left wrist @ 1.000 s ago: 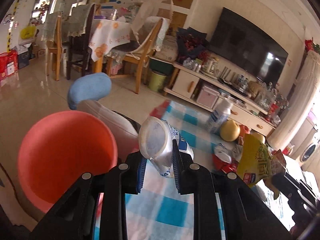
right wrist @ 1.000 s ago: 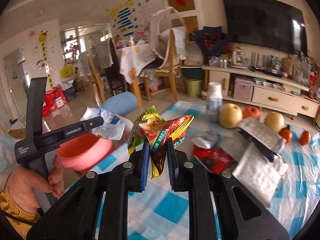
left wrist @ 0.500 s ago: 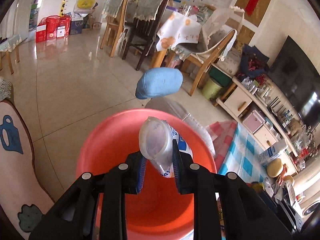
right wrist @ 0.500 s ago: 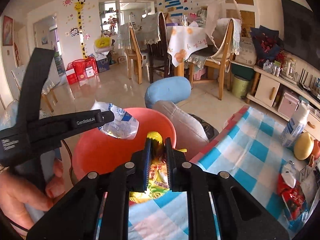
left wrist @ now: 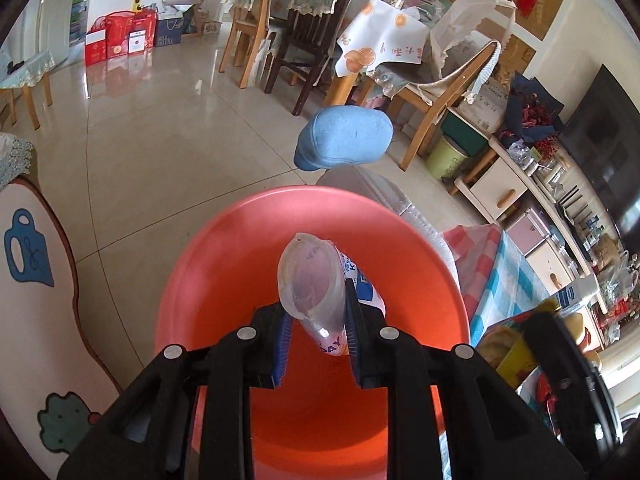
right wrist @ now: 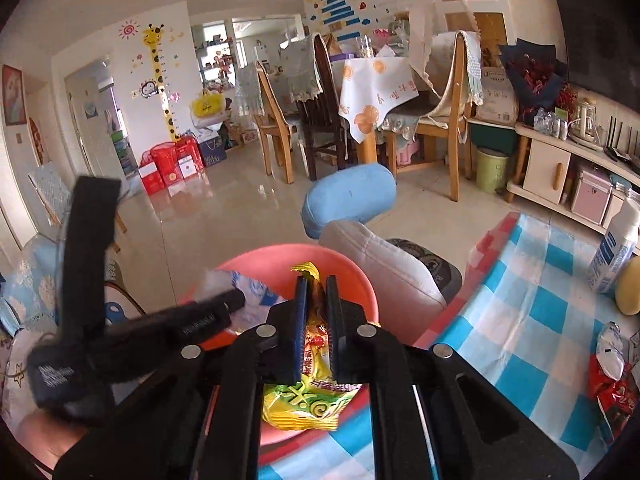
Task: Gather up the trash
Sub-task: 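Open both tools to drop the snack bag and cup into the bucket, then move both open tools back toward the items on the table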
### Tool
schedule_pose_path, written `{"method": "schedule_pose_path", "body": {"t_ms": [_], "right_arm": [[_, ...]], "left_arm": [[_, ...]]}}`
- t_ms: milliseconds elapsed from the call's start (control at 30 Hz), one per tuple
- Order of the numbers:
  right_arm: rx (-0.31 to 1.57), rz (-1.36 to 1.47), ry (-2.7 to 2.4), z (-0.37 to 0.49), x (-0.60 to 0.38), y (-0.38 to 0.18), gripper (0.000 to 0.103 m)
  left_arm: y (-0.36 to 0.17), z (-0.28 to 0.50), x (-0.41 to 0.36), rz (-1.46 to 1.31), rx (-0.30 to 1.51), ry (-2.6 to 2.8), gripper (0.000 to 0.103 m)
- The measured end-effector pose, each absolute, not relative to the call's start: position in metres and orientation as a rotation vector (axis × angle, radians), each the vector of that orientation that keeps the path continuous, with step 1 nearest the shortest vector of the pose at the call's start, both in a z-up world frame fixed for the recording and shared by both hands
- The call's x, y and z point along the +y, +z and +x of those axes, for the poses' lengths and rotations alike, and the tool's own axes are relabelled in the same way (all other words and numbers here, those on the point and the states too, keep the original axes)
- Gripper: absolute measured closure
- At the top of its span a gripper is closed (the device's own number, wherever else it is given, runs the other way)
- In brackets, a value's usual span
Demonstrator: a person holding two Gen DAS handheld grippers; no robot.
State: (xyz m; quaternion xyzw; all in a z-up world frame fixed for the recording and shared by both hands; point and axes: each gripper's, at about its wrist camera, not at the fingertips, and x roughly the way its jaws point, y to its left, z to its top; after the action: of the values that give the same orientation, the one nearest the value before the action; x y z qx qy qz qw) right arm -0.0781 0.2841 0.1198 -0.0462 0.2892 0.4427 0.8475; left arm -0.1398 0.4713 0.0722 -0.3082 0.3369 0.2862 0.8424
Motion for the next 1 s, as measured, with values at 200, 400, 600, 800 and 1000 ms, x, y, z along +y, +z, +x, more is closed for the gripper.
{"method": "schedule_pose_path", "body": {"t_ms": [200, 400, 600, 800, 1000], "right_arm": [[0.637, -0.081, 0.965, -0.079, 0.299, 0.122, 0.091], [0.67, -0.11, 0.909, -0.081, 0.294, 0.113, 0.056], [0.688, -0.108, 0.774, -0.082, 0.249, 0.112, 0.017], [0.721, -0.231, 0.573, -0.092, 0.2, 0.112, 0.005], [0.759, -0.206, 0.522, -0.108, 0.14, 0.111, 0.004]], "left_arm": [[0.062, -0.14, 0.477, -0.692, 0.747, 0.622, 0.077], [0.059, -0.14, 0.478, -0.696, 0.761, 0.676, 0.038], [0.072, -0.142, 0.467, -0.654, 0.646, 0.681, 0.022], [0.093, -0.138, 0.435, -0.559, 0.492, 0.591, 0.014], [0.109, -0.123, 0.396, -0.414, 0.448, 0.488, 0.013]]}}
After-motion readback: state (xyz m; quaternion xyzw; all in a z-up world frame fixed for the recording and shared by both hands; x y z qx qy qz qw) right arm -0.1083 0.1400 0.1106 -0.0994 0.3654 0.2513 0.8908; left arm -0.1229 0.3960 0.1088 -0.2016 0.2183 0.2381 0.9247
